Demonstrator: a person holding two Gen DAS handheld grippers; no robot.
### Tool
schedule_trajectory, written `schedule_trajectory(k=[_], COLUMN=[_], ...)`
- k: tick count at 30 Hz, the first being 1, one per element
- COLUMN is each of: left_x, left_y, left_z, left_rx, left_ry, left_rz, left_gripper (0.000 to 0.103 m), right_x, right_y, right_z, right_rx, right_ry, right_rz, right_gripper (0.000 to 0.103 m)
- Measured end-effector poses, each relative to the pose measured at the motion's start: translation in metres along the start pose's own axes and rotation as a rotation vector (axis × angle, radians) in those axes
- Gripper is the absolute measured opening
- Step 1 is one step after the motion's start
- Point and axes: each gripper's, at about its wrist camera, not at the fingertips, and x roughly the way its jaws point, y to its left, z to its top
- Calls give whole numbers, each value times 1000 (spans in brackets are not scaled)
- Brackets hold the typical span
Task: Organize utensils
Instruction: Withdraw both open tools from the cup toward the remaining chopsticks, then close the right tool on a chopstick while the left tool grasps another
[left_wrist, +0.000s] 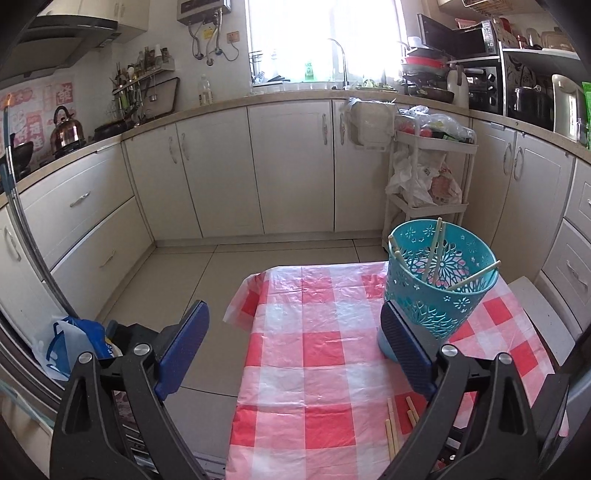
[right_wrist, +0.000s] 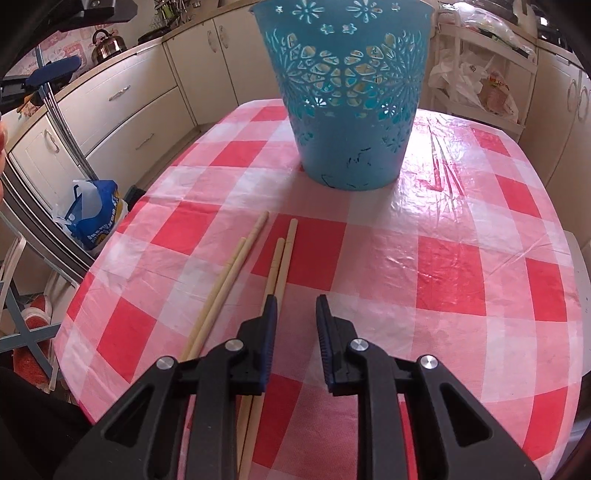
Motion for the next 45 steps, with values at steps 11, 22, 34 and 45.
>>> schedule_trajectory(k=[11, 22, 34, 45], left_x=[3, 36, 77, 100], left_y=[2, -17, -86, -97], left_z=[-2, -25, -90, -104], left_rx=[8, 80, 297, 234], left_ry=[10, 205, 414, 482], left_rz=[2, -129, -214, -256], left_gripper=[91, 91, 80, 38], right_x=[3, 3, -5, -8], right_y=[6, -7, -40, -48], right_z=[1, 2, 2, 1], right_rx=[-25, -25, 27, 56], right_ry=[11, 29, 71, 74], right_rz=[-28, -82, -112, -81], right_gripper=[21, 10, 6, 6])
